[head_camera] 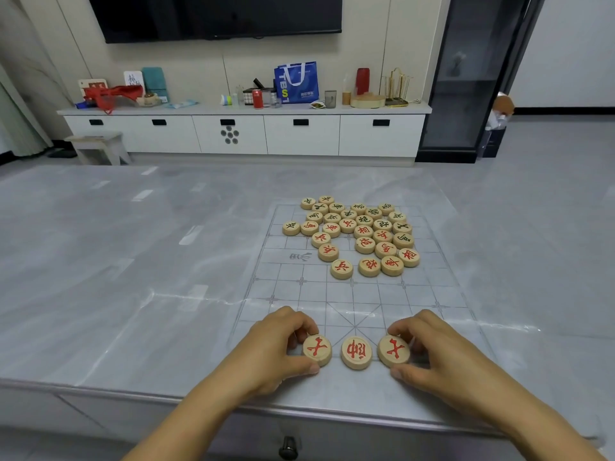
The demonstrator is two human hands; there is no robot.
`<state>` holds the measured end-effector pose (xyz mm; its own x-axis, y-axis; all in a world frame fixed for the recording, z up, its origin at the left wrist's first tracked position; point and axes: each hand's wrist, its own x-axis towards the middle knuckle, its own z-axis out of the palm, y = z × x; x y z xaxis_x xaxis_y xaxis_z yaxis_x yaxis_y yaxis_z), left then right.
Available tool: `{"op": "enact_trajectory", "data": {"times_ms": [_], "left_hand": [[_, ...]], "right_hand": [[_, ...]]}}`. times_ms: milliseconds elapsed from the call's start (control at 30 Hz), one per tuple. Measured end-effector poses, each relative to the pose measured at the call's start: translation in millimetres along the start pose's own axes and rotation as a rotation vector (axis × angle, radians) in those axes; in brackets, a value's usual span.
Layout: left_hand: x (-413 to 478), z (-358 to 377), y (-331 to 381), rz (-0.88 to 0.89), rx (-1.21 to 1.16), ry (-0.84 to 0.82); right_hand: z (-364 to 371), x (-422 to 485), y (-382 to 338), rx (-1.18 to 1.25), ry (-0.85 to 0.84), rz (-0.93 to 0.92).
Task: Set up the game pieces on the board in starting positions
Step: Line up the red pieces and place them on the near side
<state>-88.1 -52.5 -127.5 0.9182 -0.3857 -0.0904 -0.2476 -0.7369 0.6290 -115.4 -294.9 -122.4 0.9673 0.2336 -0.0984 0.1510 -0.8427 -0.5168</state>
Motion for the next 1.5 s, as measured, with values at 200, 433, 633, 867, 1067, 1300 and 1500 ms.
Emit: {"op": "enact_trajectory", "data": {"times_ms": [200,433,633,867,1067,1300,1500], "left_hand": [[1.8,0.5,0.2,0.002,0.033,0.0],[1.0,0.3,1.1,0.011,0.056,0.002],[0.4,0.0,1.8,0.014,0.053,-0.002],[0.2,-0.6,2.5,0.009,0.064,-0.01],[0.6,-0.4,2.6,0.008,0.089,-0.007],[0.2,-1.2,2.5,0.009,0.096,-0.016],[-0.5,-0.8,2.7,0.01,0.108,-0.011]], "right_hand": [[0.9,0.2,-0.2,-0.003,-0.007,-0.012],[0.8,-0.7,0.5,-0.01,-0.007,-0.018],[1.2,-0.3,1.2,-0.01,-0.011,-0.018],[1.0,0.0,1.2,-0.013,-0.018,-0.013],[0.6,0.3,0.6,-0.017,-0.024,-0.007],[-0.1,-0.2,-1.0,-0.024,-0.034,0.003],[0.2,0.5,-2.7,-0.034,-0.041,0.002]]}}
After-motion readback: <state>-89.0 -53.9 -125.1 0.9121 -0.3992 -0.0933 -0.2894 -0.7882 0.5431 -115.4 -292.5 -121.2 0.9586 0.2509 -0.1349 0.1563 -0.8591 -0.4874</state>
